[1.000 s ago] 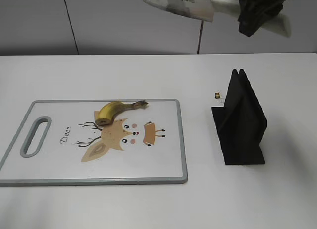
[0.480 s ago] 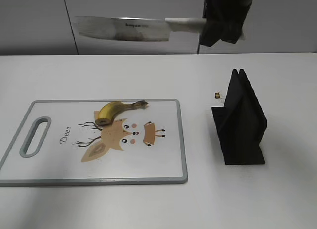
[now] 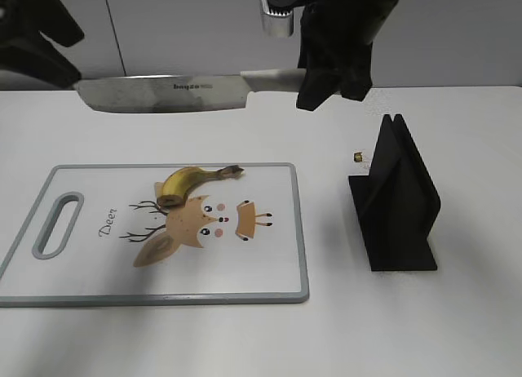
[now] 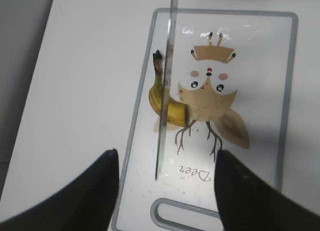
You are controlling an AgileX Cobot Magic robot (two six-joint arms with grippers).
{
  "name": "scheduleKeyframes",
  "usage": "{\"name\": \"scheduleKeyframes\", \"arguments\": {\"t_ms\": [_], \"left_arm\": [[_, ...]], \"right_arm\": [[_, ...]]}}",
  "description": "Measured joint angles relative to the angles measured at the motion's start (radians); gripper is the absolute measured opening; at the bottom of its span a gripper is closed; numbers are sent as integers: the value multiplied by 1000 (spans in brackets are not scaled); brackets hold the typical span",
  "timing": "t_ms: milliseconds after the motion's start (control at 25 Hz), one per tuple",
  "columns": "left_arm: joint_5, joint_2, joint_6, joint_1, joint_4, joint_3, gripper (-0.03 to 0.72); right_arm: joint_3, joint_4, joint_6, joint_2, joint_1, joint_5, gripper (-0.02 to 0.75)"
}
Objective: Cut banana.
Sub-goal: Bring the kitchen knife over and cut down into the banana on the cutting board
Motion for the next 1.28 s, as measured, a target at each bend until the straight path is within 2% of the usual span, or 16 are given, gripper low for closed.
{"name": "scheduleKeyframes", "arguments": {"t_ms": [240, 680, 1120, 1280], "left_arm": [[-27, 94, 2, 0, 14, 0, 589], [-69, 169, 3, 0, 16, 0, 563], [-97, 207, 2, 0, 24, 0, 398], [-98, 210, -1, 0, 26, 0, 245]], "right_arm": [[-42, 58, -8, 63, 1, 4, 160], [-67, 95, -10, 125, 16, 4, 160], [-69, 112, -7, 134, 16, 1, 160], [-71, 120, 24, 144, 16, -3, 160]]}}
